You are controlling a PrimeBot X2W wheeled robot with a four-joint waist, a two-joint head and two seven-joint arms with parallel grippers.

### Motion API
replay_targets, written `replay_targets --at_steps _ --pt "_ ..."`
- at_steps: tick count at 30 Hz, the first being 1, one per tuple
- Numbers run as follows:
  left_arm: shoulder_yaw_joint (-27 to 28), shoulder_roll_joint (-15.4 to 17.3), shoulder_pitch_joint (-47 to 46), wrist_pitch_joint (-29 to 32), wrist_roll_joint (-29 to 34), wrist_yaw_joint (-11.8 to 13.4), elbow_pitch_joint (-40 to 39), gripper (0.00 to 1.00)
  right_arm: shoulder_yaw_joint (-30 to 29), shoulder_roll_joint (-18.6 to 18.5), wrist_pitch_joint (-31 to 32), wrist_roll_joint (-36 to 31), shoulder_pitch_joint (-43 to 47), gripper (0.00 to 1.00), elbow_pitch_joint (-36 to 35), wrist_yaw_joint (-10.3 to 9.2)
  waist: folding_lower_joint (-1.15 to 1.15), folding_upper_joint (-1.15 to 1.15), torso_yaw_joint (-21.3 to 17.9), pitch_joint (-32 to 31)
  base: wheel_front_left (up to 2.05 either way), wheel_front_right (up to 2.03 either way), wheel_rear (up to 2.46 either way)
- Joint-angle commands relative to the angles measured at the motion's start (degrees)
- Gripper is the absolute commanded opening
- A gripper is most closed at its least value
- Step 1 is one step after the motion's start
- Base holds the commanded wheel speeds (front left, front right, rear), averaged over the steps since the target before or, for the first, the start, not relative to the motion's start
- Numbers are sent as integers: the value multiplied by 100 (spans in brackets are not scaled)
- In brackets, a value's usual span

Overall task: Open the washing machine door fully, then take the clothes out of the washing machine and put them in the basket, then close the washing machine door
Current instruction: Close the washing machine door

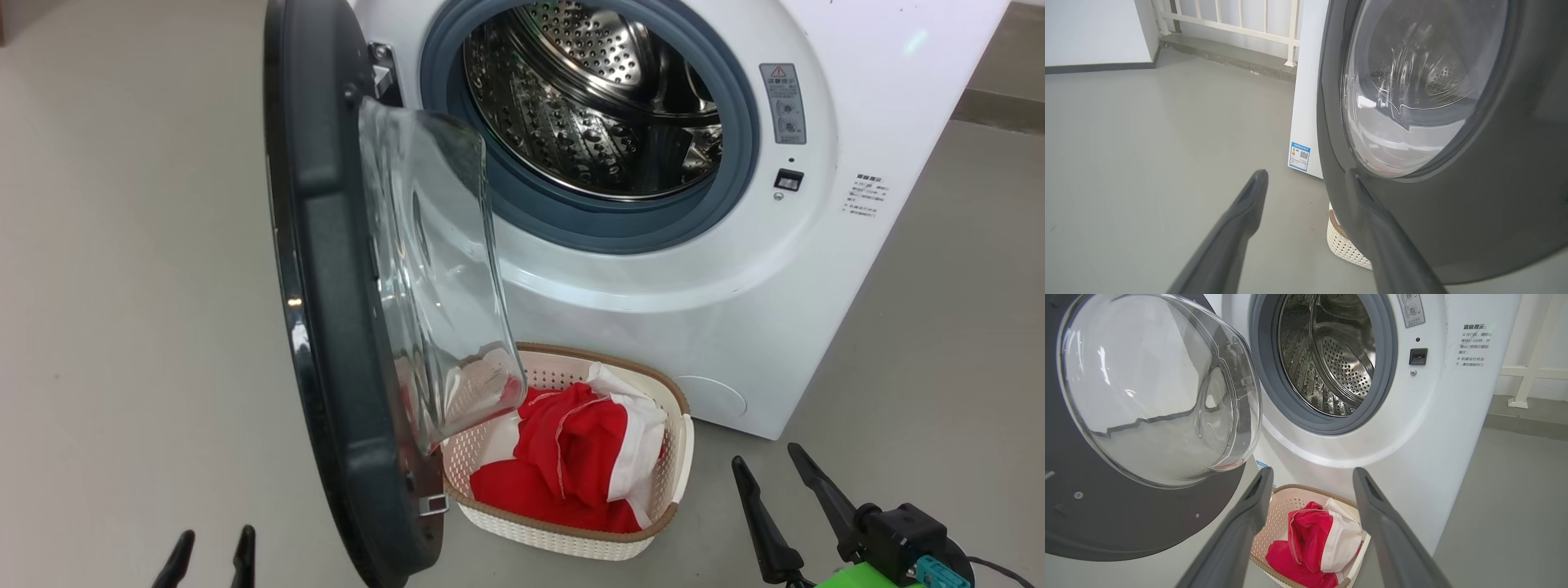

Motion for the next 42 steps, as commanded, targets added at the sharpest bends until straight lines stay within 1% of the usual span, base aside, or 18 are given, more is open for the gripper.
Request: replay_targets --at_steps 1,4,5,7,10,14,18,42 --pt "306 21 -49 -70 257 -32 -223 100 104 -29 -37 22 -210 100 -133 37 0 0 -5 -3 0 0 0" --pt "591 -263 68 -70 953 -32 -557 100 82 -26 -37 22 -221 100 -131 37 0 0 -13 -7 0 0 0" --pt "786 -437 138 -70 1287 -32 -754 100 72 -24 -37 21 -226 100 -131 37 0 0 -19 -15 0 0 0" --pt "928 -541 203 -70 1624 -32 -930 100 68 -23 -37 23 -225 100 -130 37 0 0 -26 -30 0 0 0" --pt "1031 -661 307 -70 1954 -32 -1082 100 60 -21 -37 25 -206 100 -127 37 0 0 -37 -56 0 0 0" --pt "1075 -776 399 -71 2017 -32 -1020 100 63 -18 -37 36 -173 100 -112 37 0 0 -56 -101 0 0 0" --pt "1093 -815 442 -71 2036 -32 -1009 100 68 -16 -37 43 -156 100 -106 37 0 0 -76 -120 0 0 0" --pt "1077 -784 487 -71 2014 -32 -1028 100 86 -9 -37 53 -90 100 -121 37 0 0 -79 -178 0 0 0"
